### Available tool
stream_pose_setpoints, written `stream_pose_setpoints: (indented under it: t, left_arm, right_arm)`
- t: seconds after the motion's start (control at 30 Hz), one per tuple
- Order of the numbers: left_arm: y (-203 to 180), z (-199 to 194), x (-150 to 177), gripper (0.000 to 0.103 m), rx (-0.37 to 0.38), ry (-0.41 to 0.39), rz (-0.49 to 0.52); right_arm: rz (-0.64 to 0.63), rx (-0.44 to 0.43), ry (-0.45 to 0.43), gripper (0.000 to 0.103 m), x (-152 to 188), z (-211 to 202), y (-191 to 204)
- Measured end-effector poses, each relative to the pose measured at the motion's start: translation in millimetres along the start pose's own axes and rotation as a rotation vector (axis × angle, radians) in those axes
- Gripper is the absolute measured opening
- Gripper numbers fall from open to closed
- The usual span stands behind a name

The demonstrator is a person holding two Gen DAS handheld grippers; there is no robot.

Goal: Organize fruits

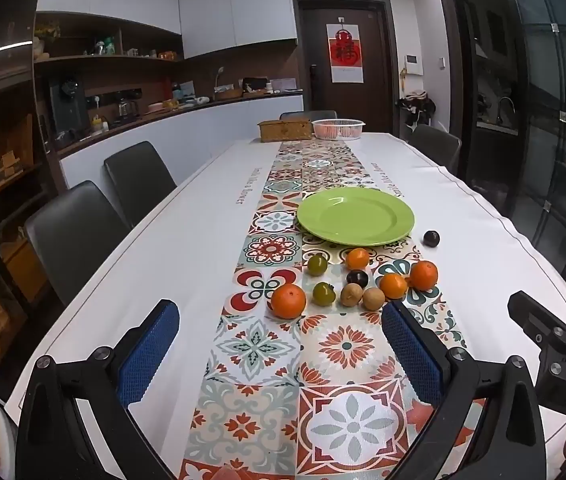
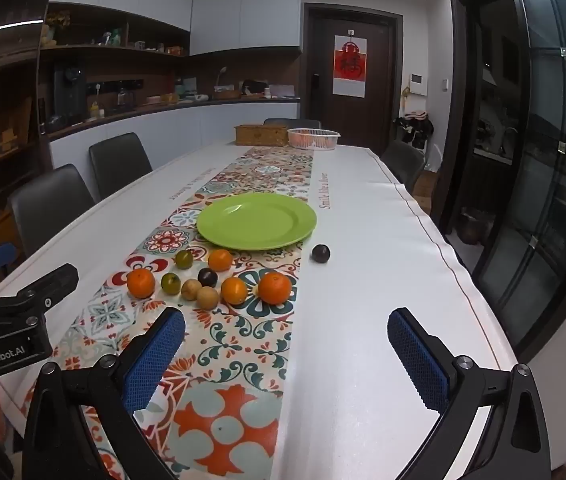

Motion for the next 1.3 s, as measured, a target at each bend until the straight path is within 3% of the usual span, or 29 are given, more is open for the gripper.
stream_pose_setpoints:
  t: [0.27, 1.3]
  left_arm:
    - [-1.4, -8.7, -2.5, 0.103, -0.011, -0.039, 0.023]
    - [-1.4, -7.5, -3.3, 0.103, 0.013, -0.039, 0.004]
  right_arm:
    - [-0.001, -0.001, 0.006, 0.103, 0.3, -0.6, -0.6]
    - [-0.011, -0.007, 0.001, 0.103, -0.6, -2.7, 3.3]
Point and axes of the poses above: each gripper's, at about its wrist camera, not at the fingertips, and z roughly the way its jaws point, y to its left, x to its underside, the point moved 6 cm from there along z, roughly the way its jaws point, and after that the axes turned 2 degrees about z, right-handed, at the moved point
